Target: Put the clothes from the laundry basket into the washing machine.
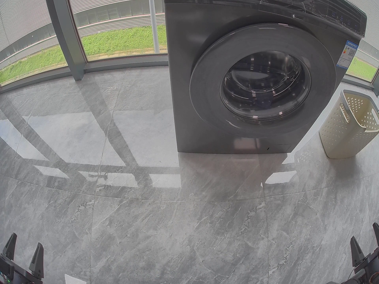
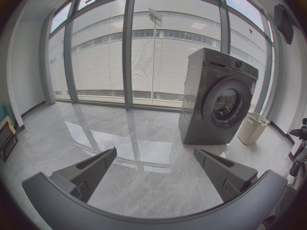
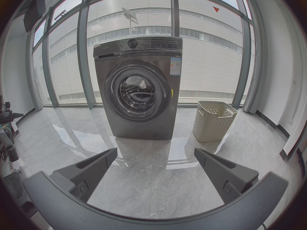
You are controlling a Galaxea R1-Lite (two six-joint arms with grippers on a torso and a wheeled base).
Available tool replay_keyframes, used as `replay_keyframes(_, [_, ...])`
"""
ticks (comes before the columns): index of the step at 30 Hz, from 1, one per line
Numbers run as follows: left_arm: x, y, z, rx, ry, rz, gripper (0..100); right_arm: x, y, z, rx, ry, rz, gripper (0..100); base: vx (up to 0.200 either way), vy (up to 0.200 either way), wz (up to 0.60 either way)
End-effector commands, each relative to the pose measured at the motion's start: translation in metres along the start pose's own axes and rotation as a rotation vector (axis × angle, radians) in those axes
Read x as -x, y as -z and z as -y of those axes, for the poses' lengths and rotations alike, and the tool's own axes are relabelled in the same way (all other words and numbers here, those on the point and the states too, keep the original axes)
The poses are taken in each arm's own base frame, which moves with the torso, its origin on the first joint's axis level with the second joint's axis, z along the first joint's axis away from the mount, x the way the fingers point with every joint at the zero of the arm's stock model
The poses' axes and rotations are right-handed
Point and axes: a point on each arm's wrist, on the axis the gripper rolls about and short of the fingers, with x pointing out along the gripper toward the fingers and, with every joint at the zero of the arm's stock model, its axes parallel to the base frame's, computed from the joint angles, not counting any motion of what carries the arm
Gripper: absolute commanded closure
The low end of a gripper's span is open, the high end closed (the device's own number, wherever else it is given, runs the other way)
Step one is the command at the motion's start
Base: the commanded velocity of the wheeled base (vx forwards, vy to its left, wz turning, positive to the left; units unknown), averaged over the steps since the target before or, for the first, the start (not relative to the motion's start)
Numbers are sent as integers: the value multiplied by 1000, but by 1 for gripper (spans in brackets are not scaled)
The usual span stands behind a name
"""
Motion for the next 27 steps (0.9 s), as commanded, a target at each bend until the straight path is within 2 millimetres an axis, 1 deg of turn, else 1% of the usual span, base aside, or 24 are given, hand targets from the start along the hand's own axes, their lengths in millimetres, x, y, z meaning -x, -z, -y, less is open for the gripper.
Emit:
replay_keyframes(1, [2, 6, -1, -8, -14, 16, 0, 0, 5, 0, 0, -2, -3, 0, 0, 0, 0])
replay_keyframes(5, [2, 11, 0, -93, 71, -33, 0, 0, 5, 0, -6, -4, -3, 0, 0, 0, 0])
replay_keyframes(12, [3, 11, 1, -86, 84, -27, 0, 0, 4, 0, -14, -8, 7, 0, 0, 0, 0])
replay_keyframes(13, [3, 11, 1, -85, 83, -27, 0, 0, 4, 0, -14, -10, 11, 0, 0, -200, 0])
replay_keyframes(15, [3, 10, 1, -88, 85, -26, 0, 6, -19, 0, -33, -15, 132, 0, 0, -200, 0])
replay_keyframes(16, [3, 11, 1, -83, 83, -27, 0, 11, -36, 1, -40, -5, 191, 0, 0, -200, 0])
replay_keyframes(17, [3, 11, 1, -83, 83, -27, 0, 12, -43, 1, -40, -2, 193, 0, 0, -200, 0])
replay_keyframes(19, [3, 11, 1, -85, 83, -27, 0, 6, -48, 0, -37, -18, 116, 0, 0, -200, 0])
replay_keyframes(21, [3, 11, 1, -86, 82, -27, 0, -6, -48, 0, -48, -41, 21, 0, 0, -200, 0])
replay_keyframes(23, [3, 10, 1, -88, 84, -26, 0, -20, -52, -1, -79, -105, -69, 0, 0, -200, 0])
replay_keyframes(24, [3, 10, 1, -88, 82, -26, 0, -30, -57, -2, -128, -140, -107, 0, 0, -200, 0])
replay_keyframes(26, [3, 11, 1, -86, 82, -27, 0, -41, -65, -3, -173, -158, -122, 0, 0, -200, 0])
replay_keyframes(27, [3, 11, 1, -85, 83, -27, 0, -57, -74, -5, -205, -161, -138, 0, 0, -200, 0])
